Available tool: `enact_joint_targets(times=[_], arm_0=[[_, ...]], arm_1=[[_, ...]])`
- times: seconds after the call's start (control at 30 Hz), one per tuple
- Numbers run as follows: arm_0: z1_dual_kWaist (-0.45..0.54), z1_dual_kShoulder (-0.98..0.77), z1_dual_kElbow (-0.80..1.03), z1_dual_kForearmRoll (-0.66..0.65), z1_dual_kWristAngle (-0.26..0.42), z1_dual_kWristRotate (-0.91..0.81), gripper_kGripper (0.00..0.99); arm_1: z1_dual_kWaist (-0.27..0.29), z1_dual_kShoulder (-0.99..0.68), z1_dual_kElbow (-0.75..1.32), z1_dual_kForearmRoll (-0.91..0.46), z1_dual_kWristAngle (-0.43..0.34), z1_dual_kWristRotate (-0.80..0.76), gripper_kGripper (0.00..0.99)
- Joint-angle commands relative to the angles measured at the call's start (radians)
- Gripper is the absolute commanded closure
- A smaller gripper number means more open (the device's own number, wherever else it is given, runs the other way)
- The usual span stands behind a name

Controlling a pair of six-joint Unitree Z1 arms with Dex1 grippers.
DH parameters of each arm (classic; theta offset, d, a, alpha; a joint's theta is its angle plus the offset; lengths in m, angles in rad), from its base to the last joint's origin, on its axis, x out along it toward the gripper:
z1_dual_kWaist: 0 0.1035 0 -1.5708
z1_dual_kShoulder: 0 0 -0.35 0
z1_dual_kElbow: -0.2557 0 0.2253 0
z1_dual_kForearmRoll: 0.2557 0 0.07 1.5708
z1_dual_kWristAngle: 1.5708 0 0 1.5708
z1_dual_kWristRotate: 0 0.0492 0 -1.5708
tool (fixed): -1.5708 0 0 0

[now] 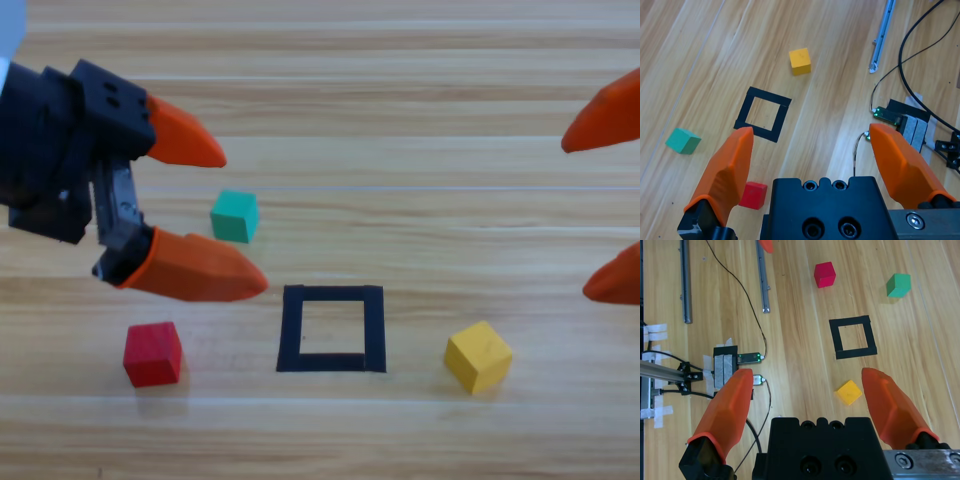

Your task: Stack the blocks in the rectangular block: red at the bottom, yellow in the middle, green on top

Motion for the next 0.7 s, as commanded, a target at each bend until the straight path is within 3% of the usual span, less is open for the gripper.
enact_joint_targets(times=[0.03, 0.2, 0.5, 0.7], arm_0=[[-0.024, -0.025, -0.007, 0.017, 0.014, -0.015, 0.000], [-0.024, -0.026, -0.007, 0.023, 0.015, -0.021, 0.000], [-0.024, -0.036, -0.002, 0.026, 0.018, -0.027, 0.000], [-0.024, -0.039, -0.002, 0.028, 0.023, -0.041, 0.000]], arm_1=[[0.042, 0.042, 0.039, -0.021, -0.009, 0.001, 0.034], [0.042, 0.057, 0.049, -0.023, -0.035, 0.039, 0.034], [0.040, 0.197, 0.007, -0.016, -0.471, 0.349, 0.033], [0.039, 0.379, -0.056, 0.040, -0.492, 0.450, 0.033]])
